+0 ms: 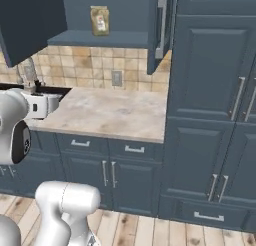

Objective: Pick the candle and candle from the dining table and place them in the open cabinet. Close the cabinet after placing the objects.

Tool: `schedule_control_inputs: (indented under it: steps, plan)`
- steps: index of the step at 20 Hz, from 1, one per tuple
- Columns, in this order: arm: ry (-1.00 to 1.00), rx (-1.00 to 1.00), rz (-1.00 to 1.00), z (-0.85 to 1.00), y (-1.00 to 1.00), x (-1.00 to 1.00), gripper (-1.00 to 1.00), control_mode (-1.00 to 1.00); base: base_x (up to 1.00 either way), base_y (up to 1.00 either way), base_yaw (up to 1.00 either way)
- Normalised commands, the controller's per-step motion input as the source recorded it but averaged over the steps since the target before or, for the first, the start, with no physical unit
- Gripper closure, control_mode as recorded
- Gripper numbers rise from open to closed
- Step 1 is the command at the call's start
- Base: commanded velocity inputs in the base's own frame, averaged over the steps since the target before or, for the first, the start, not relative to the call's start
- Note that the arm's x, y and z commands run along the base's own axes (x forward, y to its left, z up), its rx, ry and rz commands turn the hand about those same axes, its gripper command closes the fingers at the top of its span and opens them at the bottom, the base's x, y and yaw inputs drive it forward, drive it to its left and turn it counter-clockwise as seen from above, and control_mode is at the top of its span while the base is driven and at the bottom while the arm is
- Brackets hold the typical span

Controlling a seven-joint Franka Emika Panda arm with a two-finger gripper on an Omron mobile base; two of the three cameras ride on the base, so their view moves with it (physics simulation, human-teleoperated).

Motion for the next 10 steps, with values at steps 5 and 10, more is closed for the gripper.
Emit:
schedule_control_inputs:
  steps: [5,10]
  plan:
    - [0.00,0.00,0.00,0.00,0.00,0.00,1.00,1.00,0.86,-0.07,0.00]
    - [0.00,0.00,0.00,0.00,0.00,0.00,1.00,1.00,0.72,-0.03,0.00]
